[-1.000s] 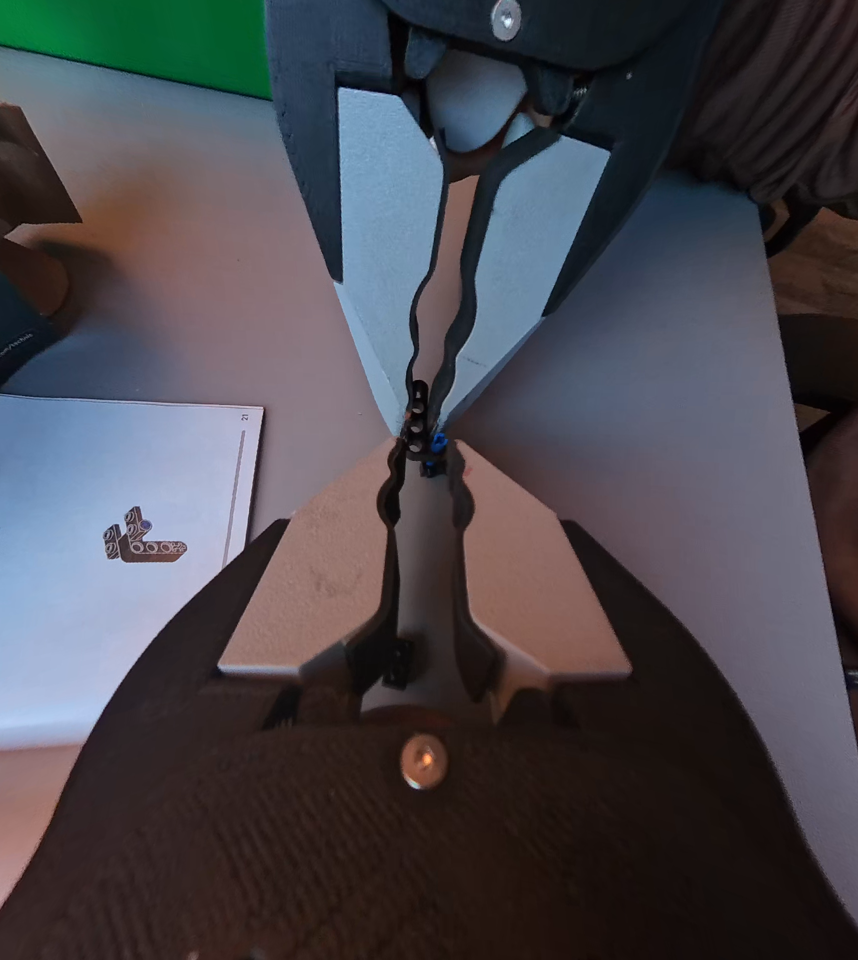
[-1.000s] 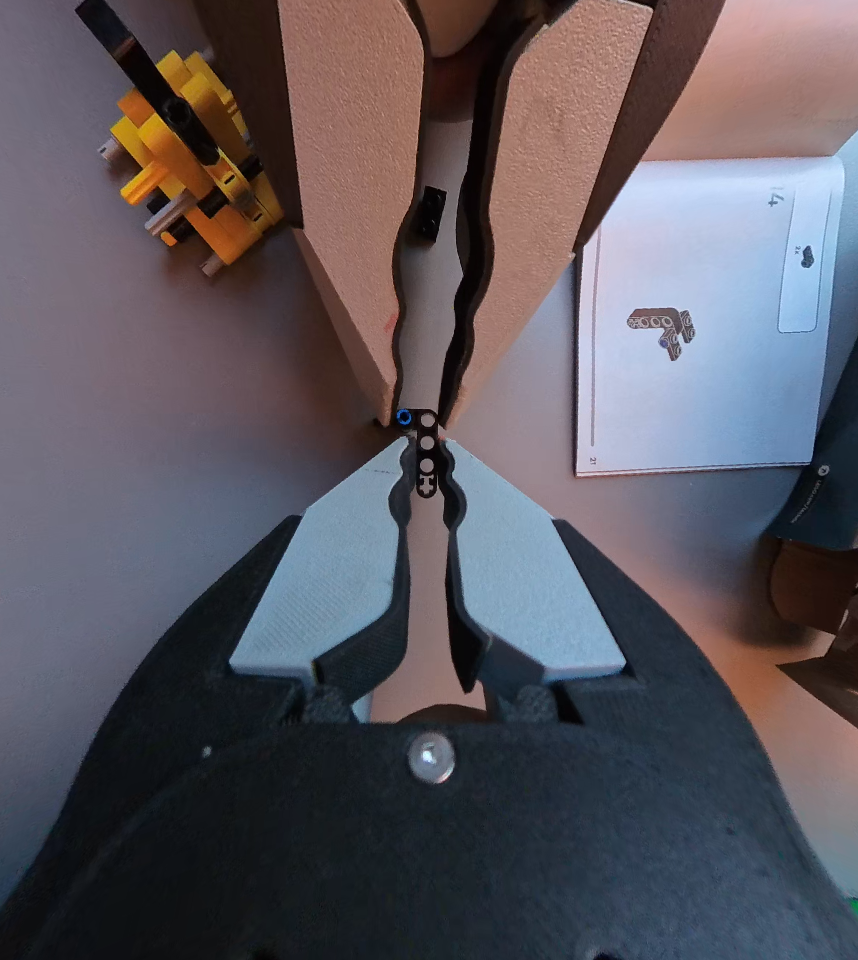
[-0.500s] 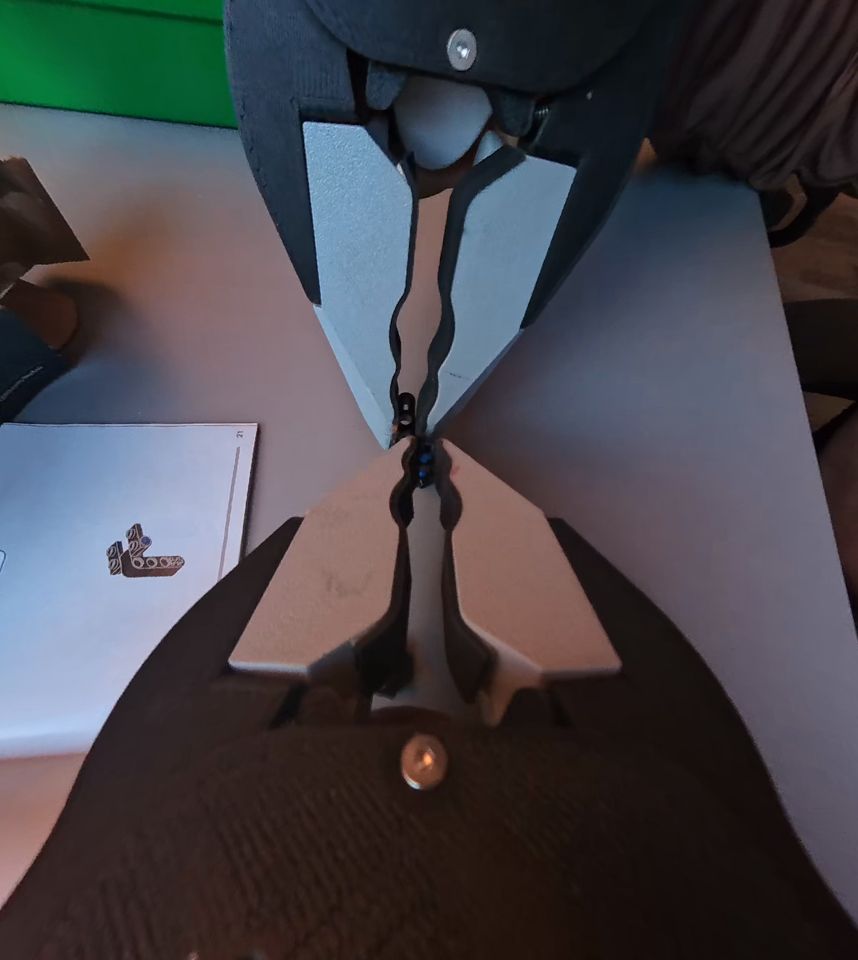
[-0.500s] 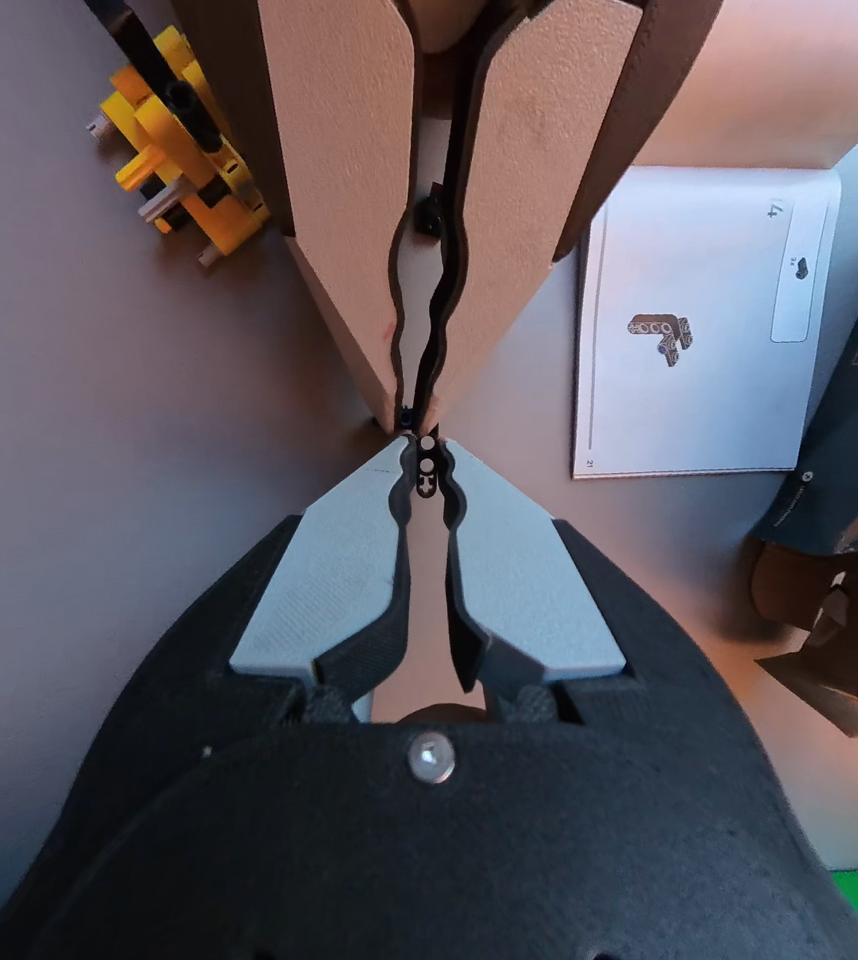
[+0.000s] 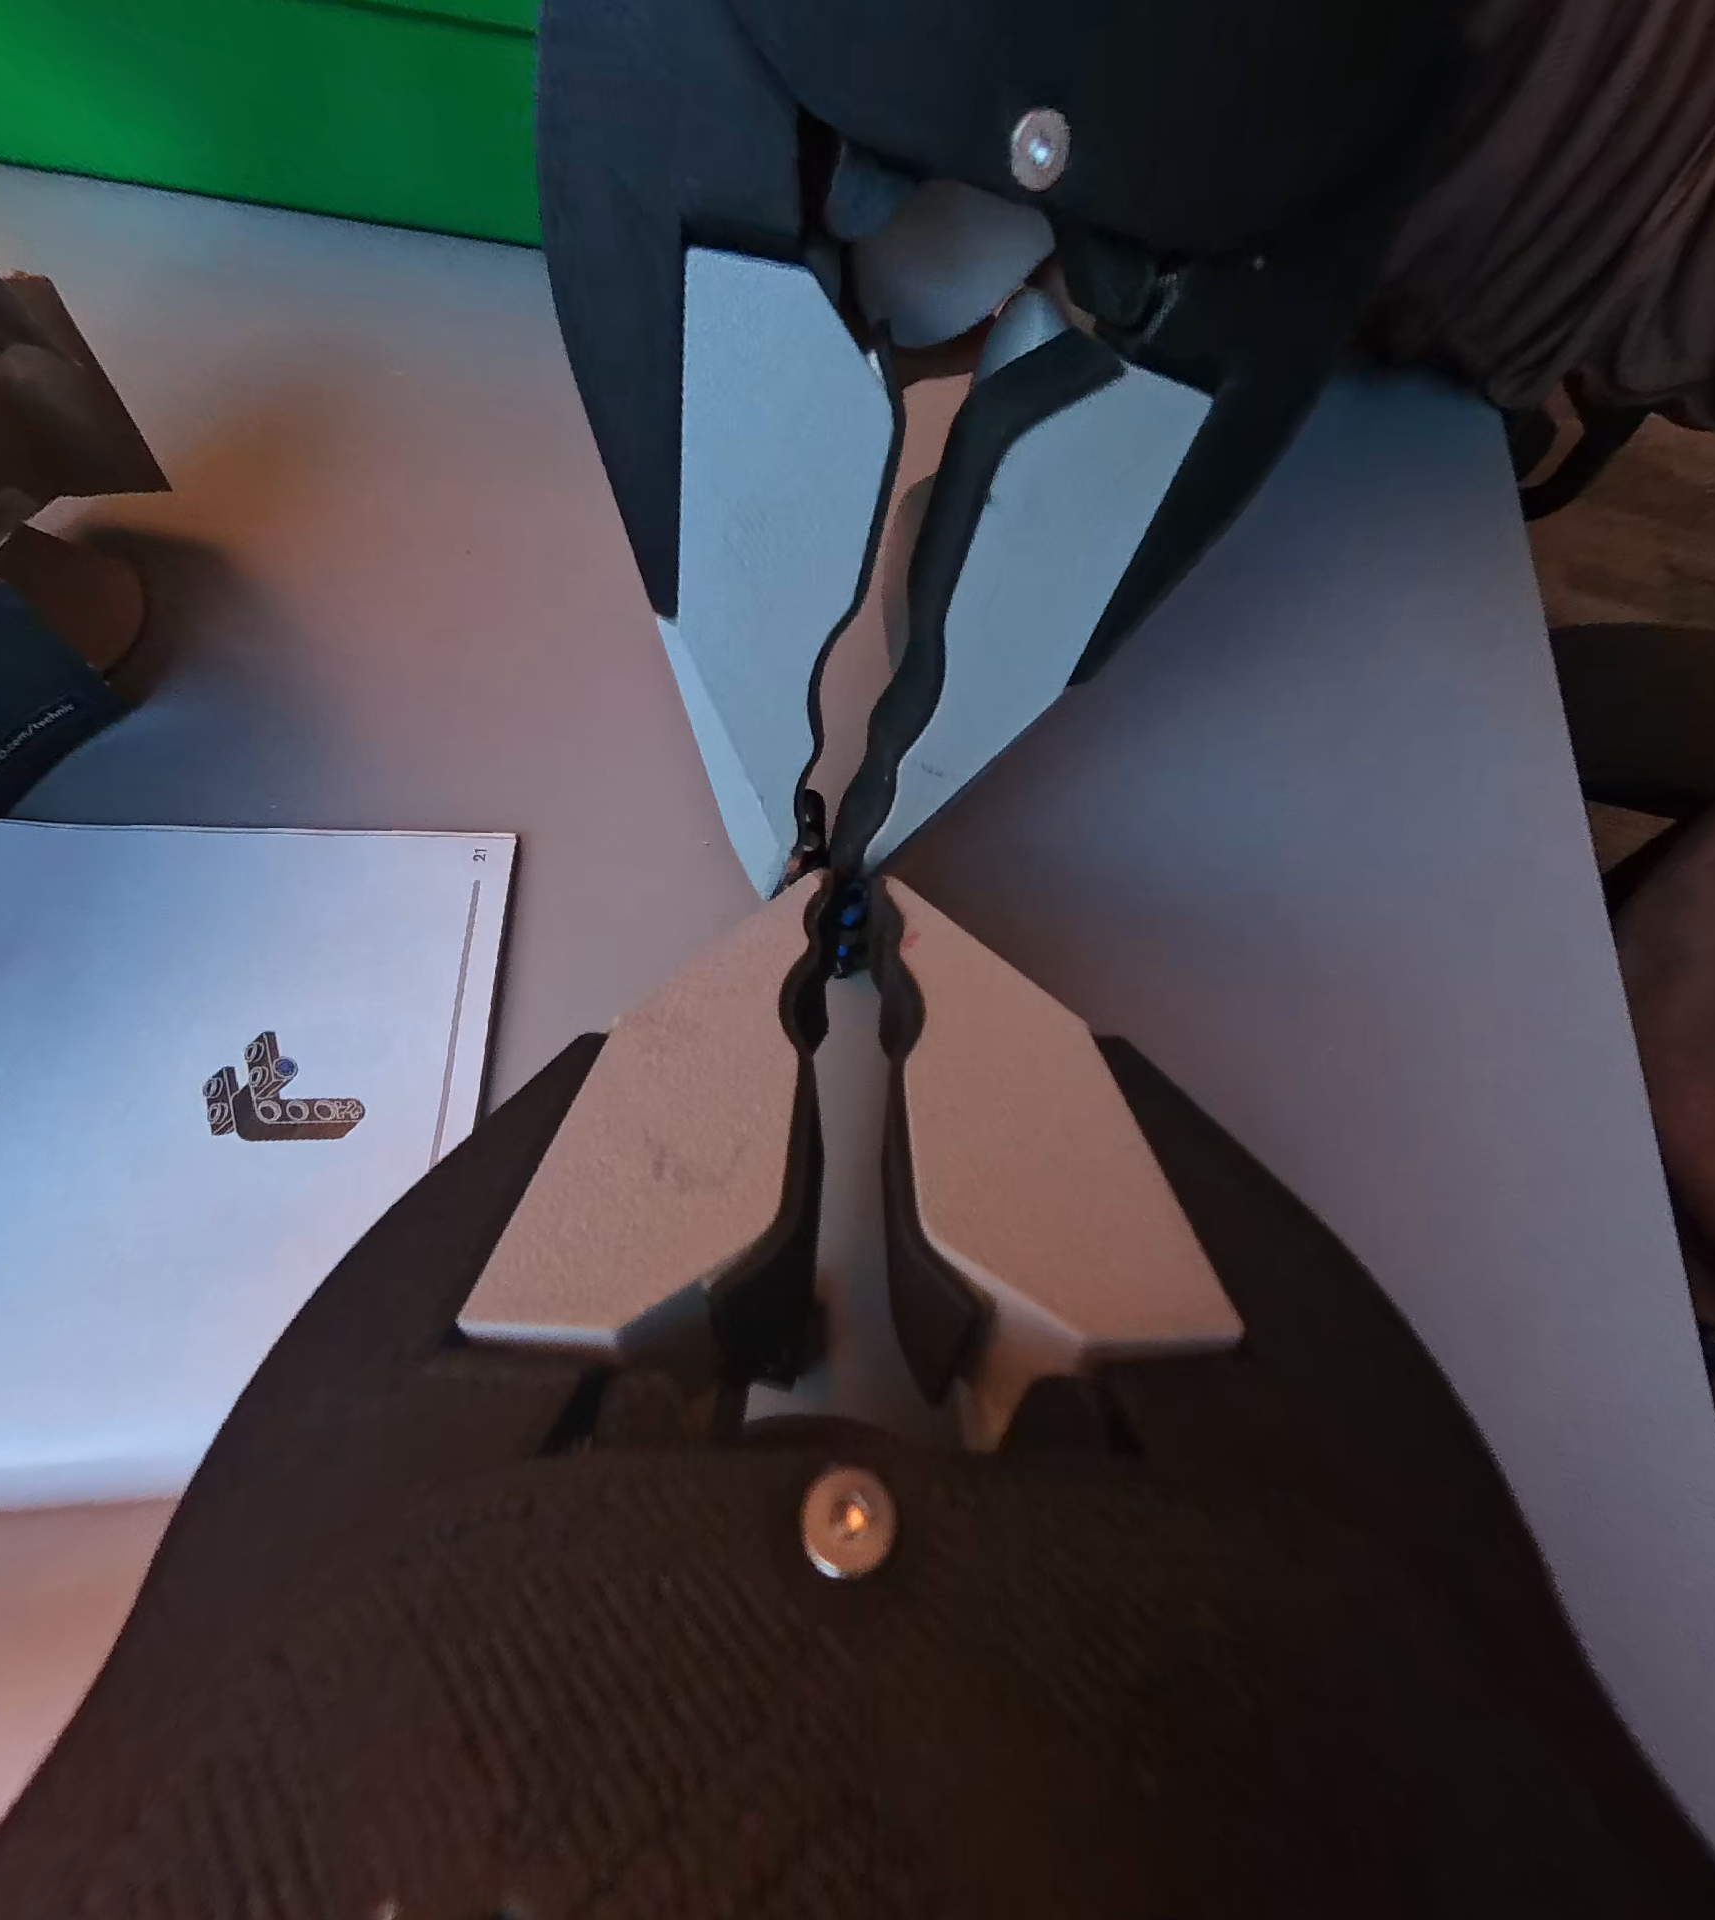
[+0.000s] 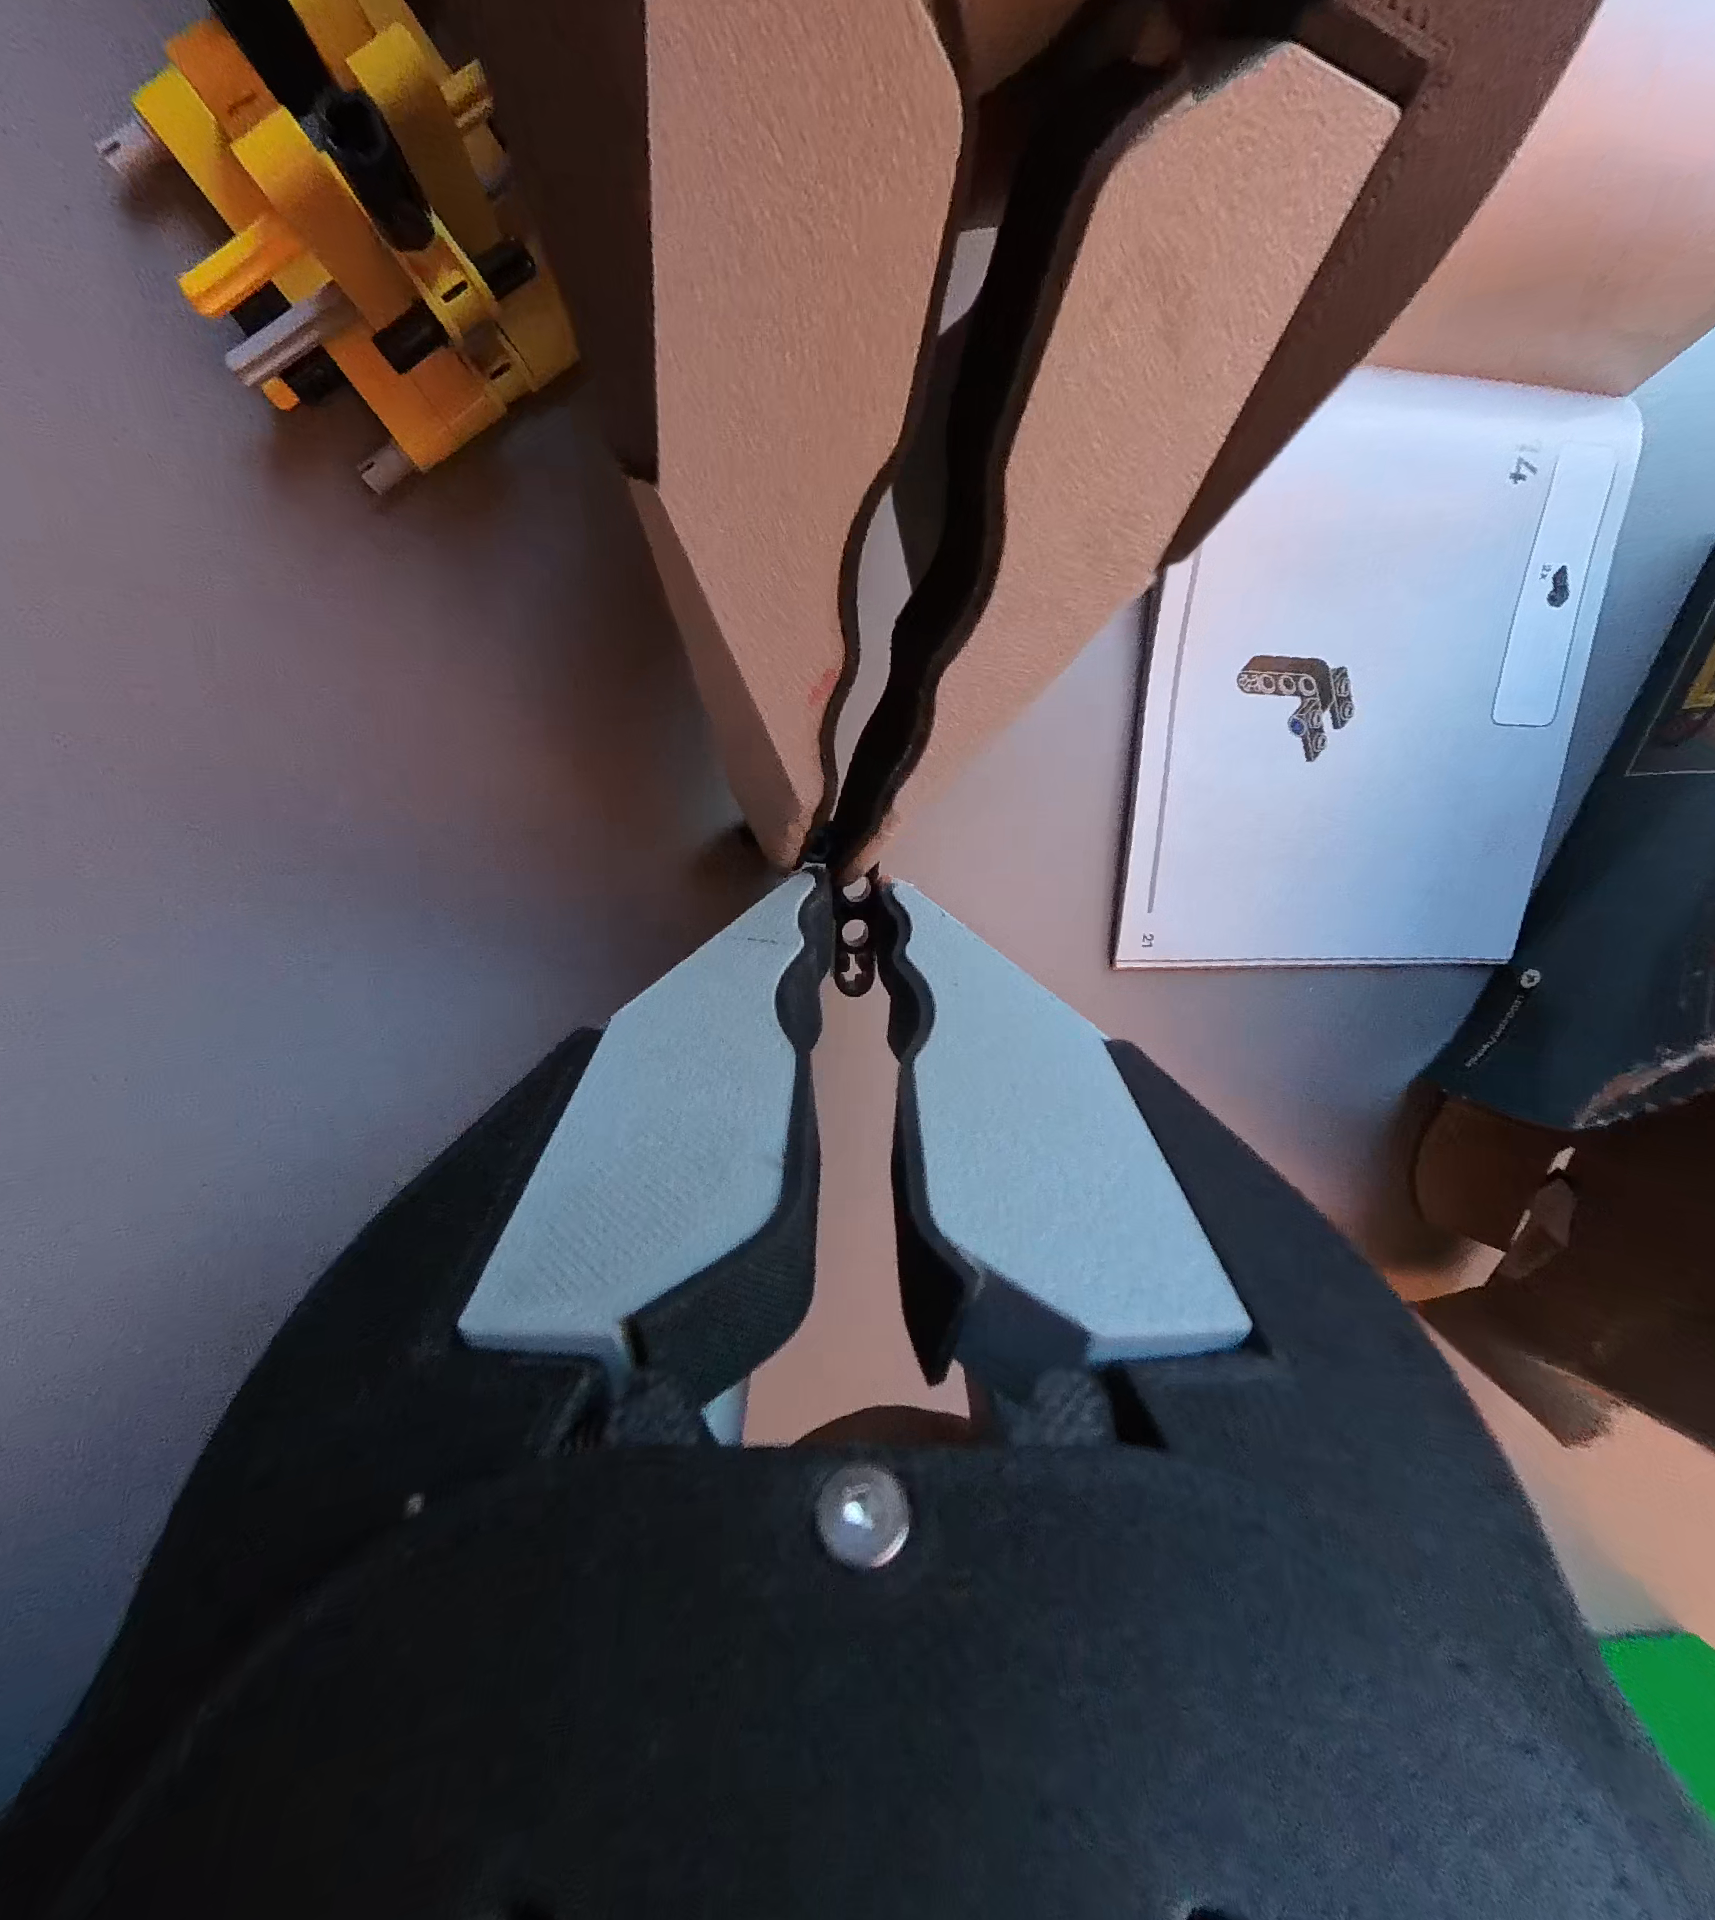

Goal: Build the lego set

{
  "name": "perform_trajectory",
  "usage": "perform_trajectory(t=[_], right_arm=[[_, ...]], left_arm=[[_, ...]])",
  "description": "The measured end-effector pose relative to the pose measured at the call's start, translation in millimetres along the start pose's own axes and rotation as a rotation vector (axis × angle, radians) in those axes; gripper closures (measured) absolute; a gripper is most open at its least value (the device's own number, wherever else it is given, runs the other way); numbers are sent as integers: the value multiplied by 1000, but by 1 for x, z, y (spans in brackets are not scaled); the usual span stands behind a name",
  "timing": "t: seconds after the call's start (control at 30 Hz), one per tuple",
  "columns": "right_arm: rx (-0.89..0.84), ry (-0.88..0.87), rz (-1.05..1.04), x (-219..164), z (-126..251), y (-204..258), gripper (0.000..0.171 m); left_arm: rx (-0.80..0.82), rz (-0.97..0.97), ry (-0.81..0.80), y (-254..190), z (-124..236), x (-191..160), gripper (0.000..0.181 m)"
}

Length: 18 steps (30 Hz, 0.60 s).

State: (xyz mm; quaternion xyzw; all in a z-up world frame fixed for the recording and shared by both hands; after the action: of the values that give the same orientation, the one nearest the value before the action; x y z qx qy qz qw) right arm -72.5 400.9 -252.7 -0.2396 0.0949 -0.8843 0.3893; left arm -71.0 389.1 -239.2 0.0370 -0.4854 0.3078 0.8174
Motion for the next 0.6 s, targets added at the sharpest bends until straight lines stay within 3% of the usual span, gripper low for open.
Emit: perform_trajectory(t=[0.6], right_arm=[[-20, 106, 116, 4, -1, 0, 166]], left_arm=[[19, 0, 1, -2, 3, -4, 180]])
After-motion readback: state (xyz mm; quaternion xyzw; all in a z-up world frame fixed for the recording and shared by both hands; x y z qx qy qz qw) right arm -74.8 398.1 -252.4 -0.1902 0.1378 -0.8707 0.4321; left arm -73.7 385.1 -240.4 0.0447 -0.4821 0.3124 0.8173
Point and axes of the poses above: each gripper's, where its closed fingertips meet, z back along the fingers, x out of its top, y = z × x across the jaws, the point moved 1 cm from there along z, back along the fingers, and after that the axes turned 12 degrees about -x, right-handed, at the moved point
